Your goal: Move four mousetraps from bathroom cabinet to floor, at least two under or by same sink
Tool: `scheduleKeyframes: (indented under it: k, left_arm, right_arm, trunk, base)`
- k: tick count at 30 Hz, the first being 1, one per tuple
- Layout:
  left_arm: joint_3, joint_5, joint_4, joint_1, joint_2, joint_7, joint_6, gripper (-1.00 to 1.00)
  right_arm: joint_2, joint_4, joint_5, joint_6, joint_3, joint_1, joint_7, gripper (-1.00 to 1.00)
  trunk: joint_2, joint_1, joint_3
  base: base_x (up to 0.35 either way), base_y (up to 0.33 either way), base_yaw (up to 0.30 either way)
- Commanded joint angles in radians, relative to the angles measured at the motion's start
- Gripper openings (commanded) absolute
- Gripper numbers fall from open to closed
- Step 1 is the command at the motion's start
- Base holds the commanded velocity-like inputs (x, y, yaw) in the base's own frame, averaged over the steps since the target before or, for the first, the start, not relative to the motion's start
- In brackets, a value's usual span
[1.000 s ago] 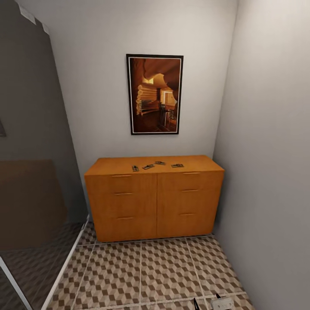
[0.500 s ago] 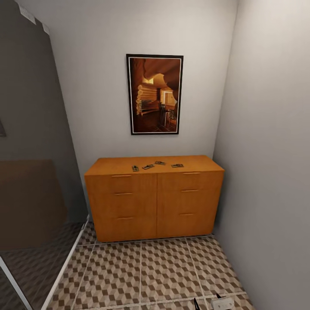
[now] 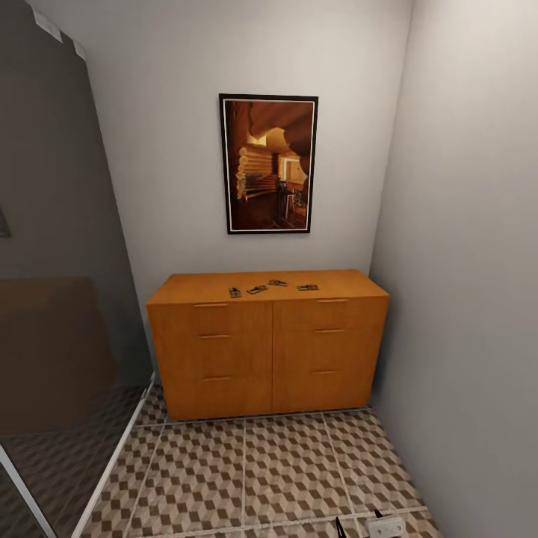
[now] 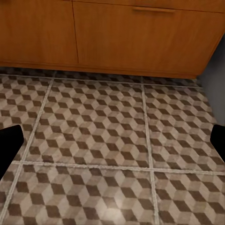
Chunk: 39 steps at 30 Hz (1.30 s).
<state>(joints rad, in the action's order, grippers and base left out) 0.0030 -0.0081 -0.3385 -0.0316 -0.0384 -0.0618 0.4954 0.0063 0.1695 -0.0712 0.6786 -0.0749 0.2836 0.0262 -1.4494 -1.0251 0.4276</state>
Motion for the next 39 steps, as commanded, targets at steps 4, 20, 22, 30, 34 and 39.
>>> scheduleKeyframes:
  k: [4,20,22,30,34,39]
  left_arm:
    - [0.000,-0.001,0.000,-0.001,0.000,-0.003,0.004,1.00]
    - [-0.005,0.003,0.079,-0.001,0.028,-0.004,0.002,1.00]
    - [-0.005,0.004,0.114,-0.001,0.026,-0.004,0.002,1.00]
    - [-0.006,0.005,0.347,-0.001,0.023,-0.003,0.001,1.00]
    - [-0.006,0.005,0.392,-0.001,0.021,-0.003,-0.002,1.00]
    - [-0.004,0.004,0.409,-0.001,0.020,-0.003,-0.002,1.00]
  right_arm:
    - [0.000,-0.001,-0.004,0.003,-0.002,0.000,0.002,1.00]
    - [0.000,-0.001,-0.003,0.001,-0.002,0.001,0.002,1.00]
    - [0.000,-0.001,-0.003,0.001,-0.001,0.001,0.002,1.00]
    - [0.000,-0.001,-0.002,0.001,0.000,0.001,0.002,1.00]
    - [0.000,-0.001,-0.002,0.000,0.000,0.000,0.003,1.00]
    - [0.000,-0.001,-0.002,0.001,0.000,0.000,0.003,1.00]
  trunk:
    - [-0.001,0.000,0.001]
    - [-0.001,0.000,0.001]
    - [-0.001,0.000,0.001]
    - [-0.001,0.000,0.001]
    - [-0.001,0.000,0.001]
    - [-0.001,0.000,0.001]
  base:
    - [0.000,0.000,0.000]
    - [0.000,0.000,0.000]
    - [0.000,0.000,0.000]
    - [0.000,0.000,0.000]
    - [0.000,0.000,0.000]
    - [0.000,0.000,0.000]
